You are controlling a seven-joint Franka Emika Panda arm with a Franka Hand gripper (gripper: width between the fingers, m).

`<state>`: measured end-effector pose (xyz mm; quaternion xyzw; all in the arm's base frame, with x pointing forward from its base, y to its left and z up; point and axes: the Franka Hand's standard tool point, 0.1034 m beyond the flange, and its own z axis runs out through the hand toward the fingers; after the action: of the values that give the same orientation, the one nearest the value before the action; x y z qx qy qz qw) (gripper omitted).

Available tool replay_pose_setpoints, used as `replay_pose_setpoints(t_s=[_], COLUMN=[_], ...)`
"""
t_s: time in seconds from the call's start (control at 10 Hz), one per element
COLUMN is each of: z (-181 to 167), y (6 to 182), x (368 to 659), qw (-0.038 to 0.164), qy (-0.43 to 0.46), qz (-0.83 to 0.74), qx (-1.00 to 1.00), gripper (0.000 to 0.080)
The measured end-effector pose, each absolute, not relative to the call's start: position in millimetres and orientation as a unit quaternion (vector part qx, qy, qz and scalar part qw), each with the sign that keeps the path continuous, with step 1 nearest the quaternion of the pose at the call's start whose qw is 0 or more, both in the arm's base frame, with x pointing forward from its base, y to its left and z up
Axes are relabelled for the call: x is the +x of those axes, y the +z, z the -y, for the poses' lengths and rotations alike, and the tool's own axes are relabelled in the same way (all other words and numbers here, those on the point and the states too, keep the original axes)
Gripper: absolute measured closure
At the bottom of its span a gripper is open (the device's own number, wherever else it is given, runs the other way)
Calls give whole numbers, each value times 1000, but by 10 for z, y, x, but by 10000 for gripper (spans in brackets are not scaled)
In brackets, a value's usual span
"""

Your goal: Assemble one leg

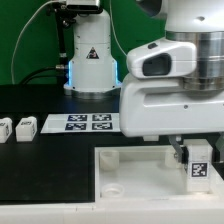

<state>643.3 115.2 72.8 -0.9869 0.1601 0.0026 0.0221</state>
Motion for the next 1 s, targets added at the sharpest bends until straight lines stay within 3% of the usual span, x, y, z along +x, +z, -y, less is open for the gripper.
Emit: replay_pose_setpoints(t_s=[0.5, 0.8, 0.9, 1.0], z=[-1107, -1091, -1096, -1098], y=[714, 716, 712, 705], x=[6430, 6433, 6431, 6428], qw=[18, 21, 21, 21], qy=[17, 24, 24, 24], qz=[-511, -601, -606, -589], qx=[-859, -799, -795, -807], gripper=[508, 507, 446, 446])
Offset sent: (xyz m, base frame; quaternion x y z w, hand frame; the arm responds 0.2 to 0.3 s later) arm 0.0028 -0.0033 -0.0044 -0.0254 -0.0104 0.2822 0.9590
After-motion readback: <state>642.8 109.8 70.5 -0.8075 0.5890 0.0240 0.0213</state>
